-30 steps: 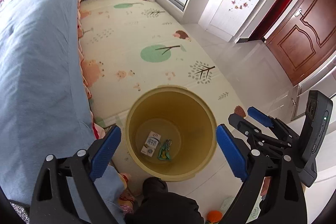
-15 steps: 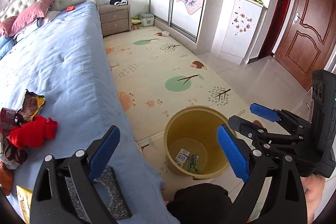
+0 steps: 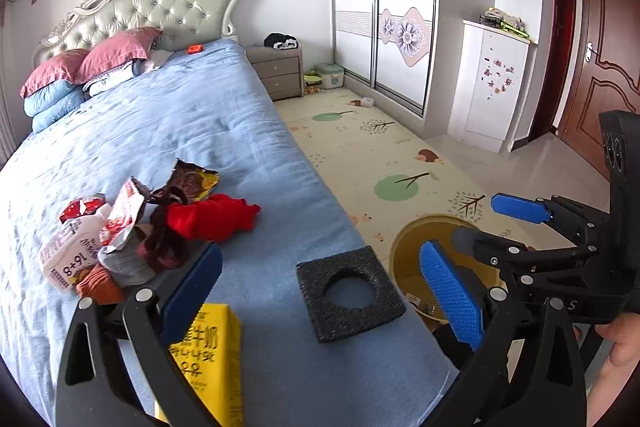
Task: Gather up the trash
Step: 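Grasp the yellow banana milk carton with the left tool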
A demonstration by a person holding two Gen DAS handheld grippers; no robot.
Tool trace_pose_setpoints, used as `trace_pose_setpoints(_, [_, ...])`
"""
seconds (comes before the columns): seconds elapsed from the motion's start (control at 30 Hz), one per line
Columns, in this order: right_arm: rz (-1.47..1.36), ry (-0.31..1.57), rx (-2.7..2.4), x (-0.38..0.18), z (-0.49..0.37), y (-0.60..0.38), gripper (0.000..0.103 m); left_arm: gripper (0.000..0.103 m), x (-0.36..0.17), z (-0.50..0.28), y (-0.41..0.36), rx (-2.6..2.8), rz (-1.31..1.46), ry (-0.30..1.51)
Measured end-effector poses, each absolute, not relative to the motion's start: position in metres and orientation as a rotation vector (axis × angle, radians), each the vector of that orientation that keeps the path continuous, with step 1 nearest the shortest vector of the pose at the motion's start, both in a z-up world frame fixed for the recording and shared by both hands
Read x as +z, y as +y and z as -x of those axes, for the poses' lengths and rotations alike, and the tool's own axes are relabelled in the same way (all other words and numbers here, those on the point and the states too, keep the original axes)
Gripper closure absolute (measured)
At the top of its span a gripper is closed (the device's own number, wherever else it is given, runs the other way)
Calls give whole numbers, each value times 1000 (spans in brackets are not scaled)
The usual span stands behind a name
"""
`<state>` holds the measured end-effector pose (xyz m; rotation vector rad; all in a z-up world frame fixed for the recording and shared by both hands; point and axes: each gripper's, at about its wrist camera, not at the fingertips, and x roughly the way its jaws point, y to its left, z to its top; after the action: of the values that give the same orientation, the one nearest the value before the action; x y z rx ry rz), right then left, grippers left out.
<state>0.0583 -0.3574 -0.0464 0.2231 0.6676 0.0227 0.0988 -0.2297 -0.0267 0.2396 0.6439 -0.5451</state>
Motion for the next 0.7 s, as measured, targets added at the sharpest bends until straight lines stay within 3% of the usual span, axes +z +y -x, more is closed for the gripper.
trace_pose_setpoints(0.3, [-194,679,86,-48,-63,-312,27,4,-26,-91,-171,-449,-219,613])
trace_pose_setpoints(0.47, [-196,671,115,-48,-61,-296,15,4,-33,-91,-147,-413,-184,627])
trace_pose_setpoints(0.7, [-138,658,61,-49,-58,-275,8,4,-56,-85,-129,-402,-156,669])
